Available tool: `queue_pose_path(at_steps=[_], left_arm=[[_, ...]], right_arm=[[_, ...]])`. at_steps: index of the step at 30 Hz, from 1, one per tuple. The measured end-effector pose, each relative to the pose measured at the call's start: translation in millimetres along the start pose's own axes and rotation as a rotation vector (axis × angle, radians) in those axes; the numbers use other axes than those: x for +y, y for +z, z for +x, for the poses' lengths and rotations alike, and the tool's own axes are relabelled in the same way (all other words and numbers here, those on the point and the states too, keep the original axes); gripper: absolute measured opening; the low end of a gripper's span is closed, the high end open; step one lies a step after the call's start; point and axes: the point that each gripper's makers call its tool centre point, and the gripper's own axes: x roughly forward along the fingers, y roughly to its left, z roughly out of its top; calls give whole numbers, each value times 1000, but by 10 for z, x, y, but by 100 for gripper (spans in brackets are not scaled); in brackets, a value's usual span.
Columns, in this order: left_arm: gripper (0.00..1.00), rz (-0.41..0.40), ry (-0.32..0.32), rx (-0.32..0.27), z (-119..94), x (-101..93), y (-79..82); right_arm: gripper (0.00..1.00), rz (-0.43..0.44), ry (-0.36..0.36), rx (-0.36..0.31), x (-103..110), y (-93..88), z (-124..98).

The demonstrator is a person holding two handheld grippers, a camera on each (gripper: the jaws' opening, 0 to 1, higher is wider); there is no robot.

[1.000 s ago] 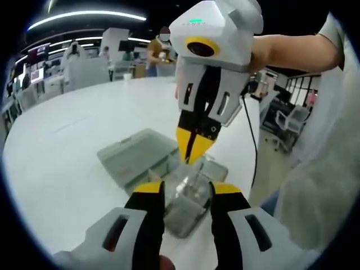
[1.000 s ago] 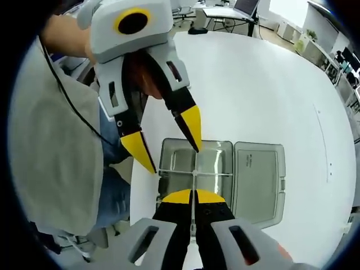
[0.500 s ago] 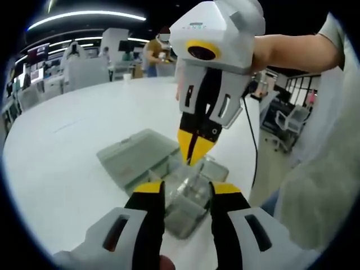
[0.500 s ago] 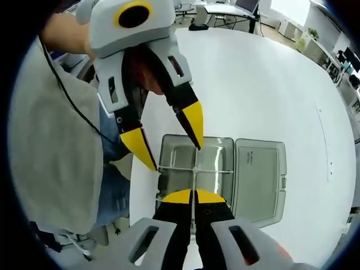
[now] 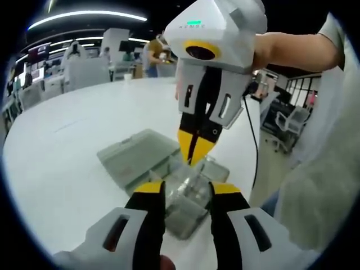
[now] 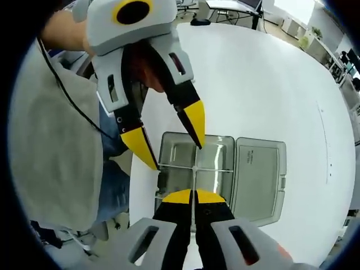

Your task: Insert the divider into the dual guide fixture by aligning both edges with the guide slots and pushing it downward to the bottom, including one-sided entry, uneven engagement, binding, and posture correction.

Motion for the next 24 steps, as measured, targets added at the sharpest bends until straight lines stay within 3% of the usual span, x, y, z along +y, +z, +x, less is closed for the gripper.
queue_pose_path(at_steps=[24], left_arm=[[28, -4, 3, -3, 0, 43, -11]], right_arm=[[0, 12, 10, 27, -2, -8, 36]])
